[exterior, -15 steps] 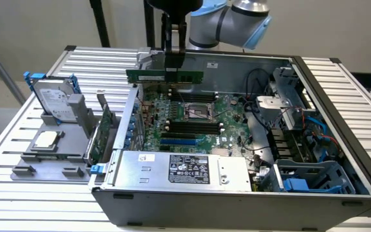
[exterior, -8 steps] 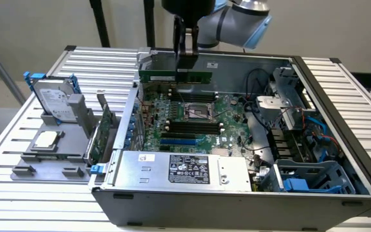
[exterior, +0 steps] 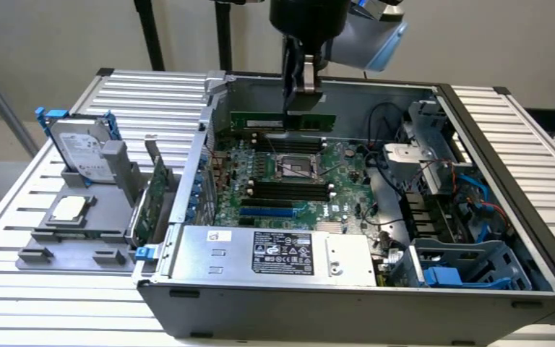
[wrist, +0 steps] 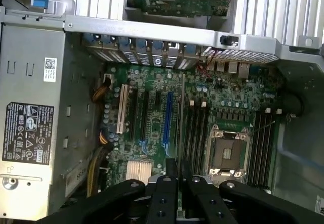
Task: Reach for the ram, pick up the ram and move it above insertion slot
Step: 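Pick up the ram and move it above insertion slot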
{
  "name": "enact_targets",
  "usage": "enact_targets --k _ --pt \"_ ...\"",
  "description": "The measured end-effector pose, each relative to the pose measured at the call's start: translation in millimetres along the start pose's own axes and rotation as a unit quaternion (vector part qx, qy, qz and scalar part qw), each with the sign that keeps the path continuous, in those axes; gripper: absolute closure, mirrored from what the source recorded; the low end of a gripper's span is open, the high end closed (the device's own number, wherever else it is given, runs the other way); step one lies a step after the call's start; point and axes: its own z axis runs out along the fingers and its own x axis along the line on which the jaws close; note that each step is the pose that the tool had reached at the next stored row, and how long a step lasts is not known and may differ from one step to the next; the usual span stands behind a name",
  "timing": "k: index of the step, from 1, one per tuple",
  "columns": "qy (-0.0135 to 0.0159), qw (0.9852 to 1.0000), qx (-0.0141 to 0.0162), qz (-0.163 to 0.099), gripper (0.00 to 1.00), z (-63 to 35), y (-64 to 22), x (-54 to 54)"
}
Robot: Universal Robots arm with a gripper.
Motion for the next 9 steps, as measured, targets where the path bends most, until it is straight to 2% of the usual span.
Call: enact_targets --k 9 --pt "-0.0006 1.0000 0.0001 0.006 0.86 1.1 -14.6 -4.0"
